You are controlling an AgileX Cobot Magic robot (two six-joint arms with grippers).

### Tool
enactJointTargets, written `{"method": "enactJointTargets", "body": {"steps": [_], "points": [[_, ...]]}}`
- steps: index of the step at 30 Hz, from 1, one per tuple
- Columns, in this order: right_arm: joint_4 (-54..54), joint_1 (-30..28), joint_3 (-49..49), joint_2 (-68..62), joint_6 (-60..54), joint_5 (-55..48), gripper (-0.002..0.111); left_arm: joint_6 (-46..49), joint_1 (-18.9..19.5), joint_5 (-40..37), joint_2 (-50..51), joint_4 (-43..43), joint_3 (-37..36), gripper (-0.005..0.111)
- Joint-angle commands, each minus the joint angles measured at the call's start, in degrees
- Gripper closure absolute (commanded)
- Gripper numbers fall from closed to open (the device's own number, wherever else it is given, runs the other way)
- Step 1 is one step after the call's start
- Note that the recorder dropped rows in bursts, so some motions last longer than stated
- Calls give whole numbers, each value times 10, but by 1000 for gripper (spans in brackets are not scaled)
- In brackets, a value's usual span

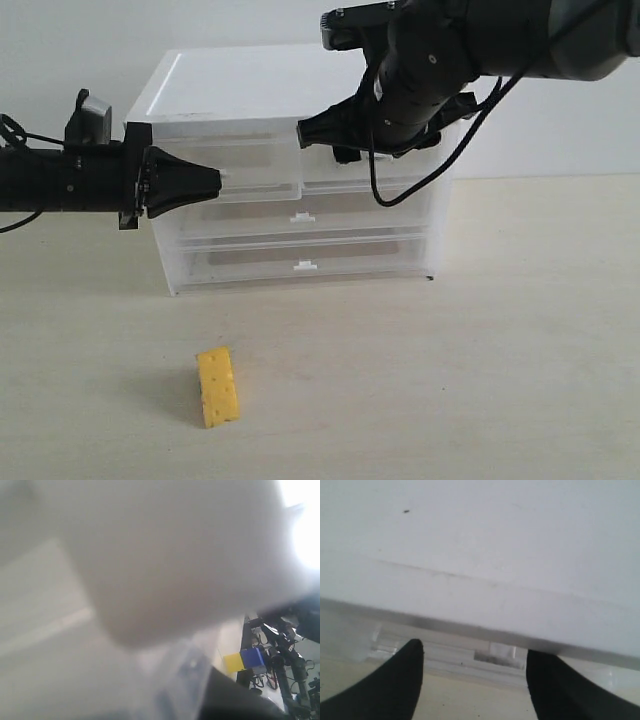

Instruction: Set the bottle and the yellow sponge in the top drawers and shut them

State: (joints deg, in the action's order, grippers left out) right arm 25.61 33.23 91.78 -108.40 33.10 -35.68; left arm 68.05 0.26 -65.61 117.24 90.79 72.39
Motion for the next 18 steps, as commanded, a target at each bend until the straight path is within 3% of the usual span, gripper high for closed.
{"method": "enactJointTargets", "body": {"steps": [1, 18], "points": [[73, -7, 9, 13, 24, 90, 53, 12, -8, -44, -9, -12, -14, 103], [179, -7, 9, -20, 197, 149, 53, 50, -8, -44, -14, 5, -78, 103]]}}
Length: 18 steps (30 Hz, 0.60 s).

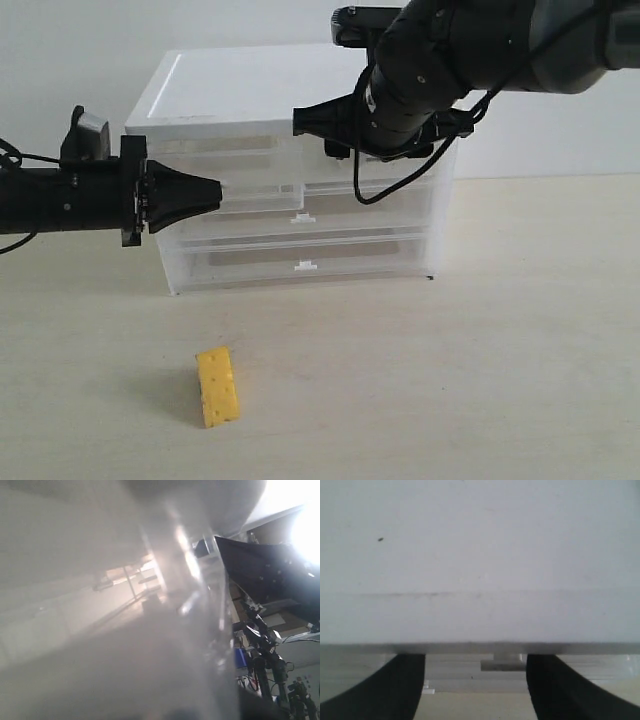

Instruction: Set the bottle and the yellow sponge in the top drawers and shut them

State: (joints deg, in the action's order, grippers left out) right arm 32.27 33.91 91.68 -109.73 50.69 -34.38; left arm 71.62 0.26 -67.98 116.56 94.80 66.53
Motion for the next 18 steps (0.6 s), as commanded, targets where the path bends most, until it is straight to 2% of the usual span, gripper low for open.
{"method": "enactJointTargets", "body": {"steps": [1, 5, 18], "points": [[126, -14, 10, -7, 34, 136, 53, 19, -8, -20, -10, -32, -29, 103], [164, -14, 10, -7, 69, 136, 53, 39, -8, -20, -21, -18, -56, 103], [183, -14, 10, -7, 105, 152, 53, 93, -8, -20, -48, 44, -141, 103]]}}
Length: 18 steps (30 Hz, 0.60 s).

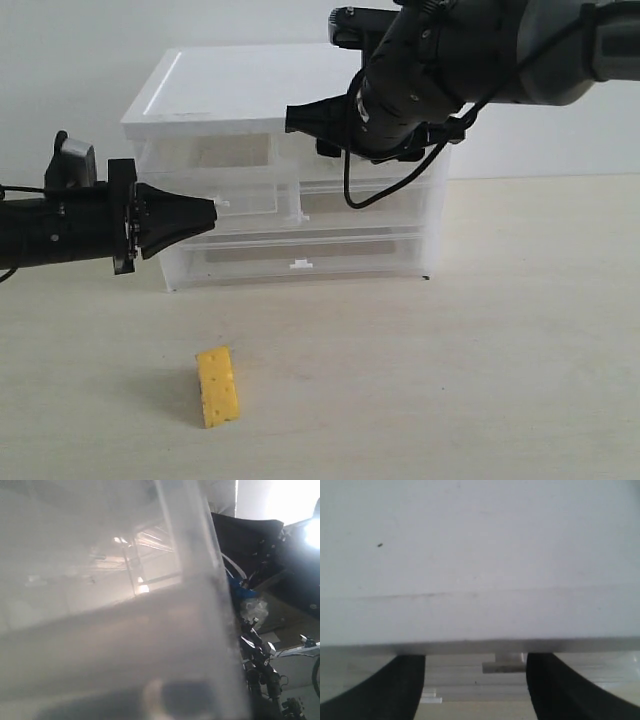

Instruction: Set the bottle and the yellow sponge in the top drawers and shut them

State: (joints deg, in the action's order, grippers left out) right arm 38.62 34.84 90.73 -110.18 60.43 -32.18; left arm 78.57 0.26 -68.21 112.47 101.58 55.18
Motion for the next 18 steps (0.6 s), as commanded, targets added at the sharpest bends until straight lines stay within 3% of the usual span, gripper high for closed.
{"method": "enactJointTargets", "body": {"steps": [1, 11, 18], "points": [[124, -23, 20, -2, 13, 131, 53, 27, -8, -18, -8, -24, -33, 103], [138, -23, 20, -2, 20, 131, 53, 68, -8, -18, -18, -16, -85, 103], [129, -23, 20, 0, 16, 123, 53, 123, -8, -18, -101, -21, -146, 103]]}}
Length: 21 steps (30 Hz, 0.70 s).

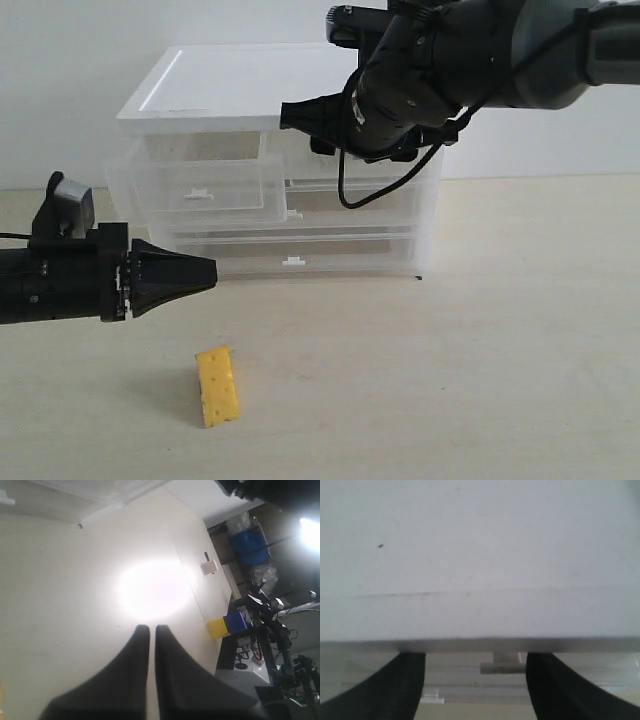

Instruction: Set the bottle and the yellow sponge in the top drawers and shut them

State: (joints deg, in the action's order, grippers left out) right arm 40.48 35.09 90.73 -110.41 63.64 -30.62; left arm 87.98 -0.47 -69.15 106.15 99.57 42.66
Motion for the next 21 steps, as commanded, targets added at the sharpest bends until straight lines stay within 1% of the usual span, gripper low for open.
{"method": "enactJointTargets", "body": {"steps": [1, 5, 10, 12, 16, 21], "points": [[106, -26, 20, 5, -24, 107, 53, 33, -1, -8, -46, -8, -24, 103], [59, -26, 20, 25, -70, 88, 53, 42, -1, -8, -64, -25, -33, 103], [-107, -26, 20, 33, -208, 68, 53, 61, -1, -8, -64, -61, -33, 103], [-153, -25, 20, 35, -249, 61, 53, 63, -1, -8, -64, -66, -36, 103], [-175, -25, 20, 47, -281, 20, 53, 67, -1, -8, -64, -60, -39, 103], [-220, -25, 20, 70, -331, 1, 53, 68, -1, -6, -64, -55, -39, 103]]}}
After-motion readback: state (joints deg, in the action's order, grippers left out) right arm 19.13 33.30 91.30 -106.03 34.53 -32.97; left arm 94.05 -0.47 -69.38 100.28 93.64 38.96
